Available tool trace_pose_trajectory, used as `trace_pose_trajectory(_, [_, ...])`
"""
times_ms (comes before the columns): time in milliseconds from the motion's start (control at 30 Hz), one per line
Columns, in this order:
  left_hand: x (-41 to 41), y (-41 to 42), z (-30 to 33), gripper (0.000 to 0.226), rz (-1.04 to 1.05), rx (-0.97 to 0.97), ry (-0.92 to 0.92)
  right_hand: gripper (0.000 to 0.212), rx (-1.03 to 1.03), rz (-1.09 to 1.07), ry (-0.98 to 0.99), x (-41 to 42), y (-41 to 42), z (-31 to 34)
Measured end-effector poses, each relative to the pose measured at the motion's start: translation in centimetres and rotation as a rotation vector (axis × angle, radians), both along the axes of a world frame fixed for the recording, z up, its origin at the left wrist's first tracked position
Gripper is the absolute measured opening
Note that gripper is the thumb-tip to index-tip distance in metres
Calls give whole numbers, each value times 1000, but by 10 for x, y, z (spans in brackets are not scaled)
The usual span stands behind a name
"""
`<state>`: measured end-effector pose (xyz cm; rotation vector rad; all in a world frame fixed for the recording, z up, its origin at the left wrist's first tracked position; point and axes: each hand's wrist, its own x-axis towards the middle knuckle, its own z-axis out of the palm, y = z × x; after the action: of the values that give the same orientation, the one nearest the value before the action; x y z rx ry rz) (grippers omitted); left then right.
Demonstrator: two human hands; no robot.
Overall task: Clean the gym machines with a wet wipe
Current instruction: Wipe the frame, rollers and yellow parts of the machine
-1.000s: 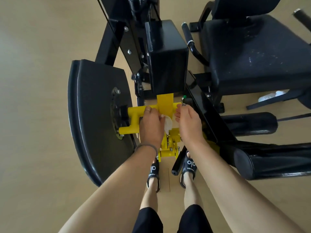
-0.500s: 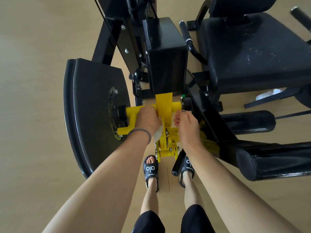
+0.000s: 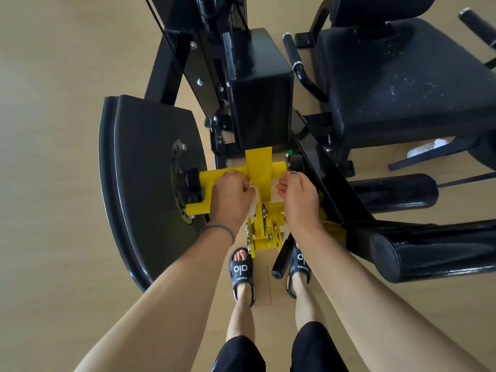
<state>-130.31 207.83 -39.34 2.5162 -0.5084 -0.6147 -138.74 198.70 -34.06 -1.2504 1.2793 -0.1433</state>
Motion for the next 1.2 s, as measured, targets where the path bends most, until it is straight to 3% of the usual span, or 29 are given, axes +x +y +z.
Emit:
trace_pose_trajectory(200, [-5, -7, 6, 30, 46, -195, -162, 26, -34, 18, -2, 2, -2, -3])
trace_pose_trajectory(400, [-21, -4, 14, 26, 677, -324, -52, 26, -78, 69, -23, -8, -2, -1])
trace_pose_trajectory(533, [-41, -11, 24, 20, 471, -320, -62, 23, -97, 129, -59, -10, 0, 1])
trace_pose_trajectory(633, [-62, -27, 19, 15, 401, -255, 57, 23, -197, 116, -25, -14, -1, -5])
trace_pose_trajectory(733, [-76, -40, 16, 20, 542, -265, 276, 28, -204, 137, 37, -18, -1, -13])
trace_pose_trajectory(867, [-72, -39, 14, 9, 656, -272, 481, 31, -140, 179, 93, -20, -2, -17])
trace_pose_trajectory(967, [-71, -30, 15, 17, 713, -341, 602, 27, -27, 164, 74, -15, -4, -13])
trace_pose_trajectory(1200, [-74, -14, 27, 20, 747, -458, 381, 18, 231, 18, 4, 2, 3, -34])
